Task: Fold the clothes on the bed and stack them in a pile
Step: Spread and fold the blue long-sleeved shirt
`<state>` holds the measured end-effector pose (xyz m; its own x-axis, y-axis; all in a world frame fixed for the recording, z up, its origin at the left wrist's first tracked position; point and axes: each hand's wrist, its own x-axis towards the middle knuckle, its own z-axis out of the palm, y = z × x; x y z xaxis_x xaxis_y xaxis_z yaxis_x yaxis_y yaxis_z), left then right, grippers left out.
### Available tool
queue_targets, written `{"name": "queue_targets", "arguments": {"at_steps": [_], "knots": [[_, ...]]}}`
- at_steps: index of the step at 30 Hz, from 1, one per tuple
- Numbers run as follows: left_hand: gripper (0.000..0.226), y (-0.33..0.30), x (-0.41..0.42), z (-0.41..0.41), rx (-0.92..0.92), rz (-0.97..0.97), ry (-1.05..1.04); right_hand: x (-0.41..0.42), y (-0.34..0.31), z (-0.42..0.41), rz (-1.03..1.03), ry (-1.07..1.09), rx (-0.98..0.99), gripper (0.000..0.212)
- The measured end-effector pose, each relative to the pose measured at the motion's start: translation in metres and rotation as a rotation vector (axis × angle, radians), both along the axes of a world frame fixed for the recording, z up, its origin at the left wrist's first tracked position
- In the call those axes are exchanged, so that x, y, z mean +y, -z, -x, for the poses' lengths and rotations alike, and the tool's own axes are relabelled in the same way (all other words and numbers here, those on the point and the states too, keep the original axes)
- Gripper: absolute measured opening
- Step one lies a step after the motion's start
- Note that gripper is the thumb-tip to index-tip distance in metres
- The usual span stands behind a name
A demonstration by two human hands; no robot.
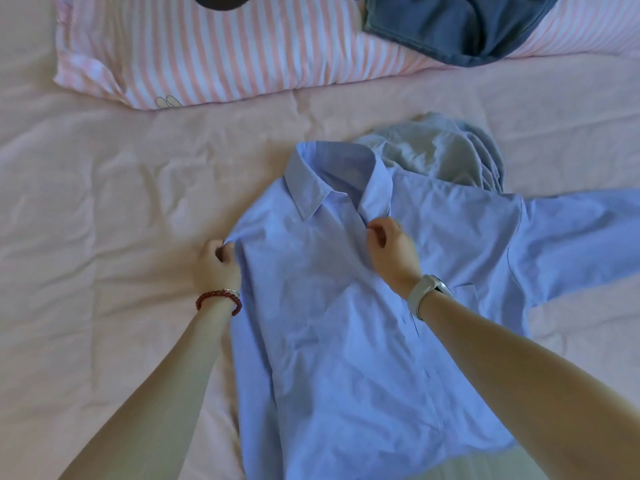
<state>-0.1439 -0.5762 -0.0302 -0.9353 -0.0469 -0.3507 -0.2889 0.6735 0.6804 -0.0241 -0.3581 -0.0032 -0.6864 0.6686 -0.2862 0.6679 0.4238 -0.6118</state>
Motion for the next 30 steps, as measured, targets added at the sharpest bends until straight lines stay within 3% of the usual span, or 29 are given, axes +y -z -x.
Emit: {"name": "queue_targets", "arguments": {"at_steps": [3,7,10,13,15,17,21,24,28,30], "knots": [[0.022,-0.005,0.001,0.010,0.028,0.060,0.092,0.024,-0.005,0.011,-0.297,-0.307,0.043,0.028],[0.035,-0.019,0.035,0.028,0.338,0.104,0.546,0.064,-0.012,0.051,-0.570,-0.845,-0.169,0.050],[0.043,-0.024,0.078,0.042,0.405,0.167,0.851,0.083,-0.021,0.080,-0.643,-1.033,-0.335,0.043],[0.049,-0.021,0.120,0.053,0.348,0.401,1.151,0.087,-0.026,0.095,-0.616,-1.158,-0.523,0.034],[0.038,-0.019,0.136,0.059,0.294,0.477,1.248,0.084,-0.026,0.100,-0.563,-1.116,-0.525,0.028],[0.027,-0.020,0.140,0.064,0.299,0.421,1.220,0.081,-0.025,0.103,-0.508,-0.994,-0.458,0.027],[0.009,-0.026,0.125,0.078,0.427,0.093,0.895,0.075,-0.018,0.112,-0.374,-0.738,-0.398,0.024],[0.007,-0.029,0.112,0.081,0.436,-0.008,0.841,0.073,-0.011,0.119,-0.230,-0.547,-0.396,0.025],[0.017,-0.031,0.118,0.074,0.431,-0.009,0.912,0.071,-0.006,0.127,-0.087,-0.328,-0.345,0.025],[0.009,-0.028,0.125,0.069,0.412,-0.020,0.948,0.071,-0.005,0.131,-0.068,-0.224,-0.316,0.021]]}}
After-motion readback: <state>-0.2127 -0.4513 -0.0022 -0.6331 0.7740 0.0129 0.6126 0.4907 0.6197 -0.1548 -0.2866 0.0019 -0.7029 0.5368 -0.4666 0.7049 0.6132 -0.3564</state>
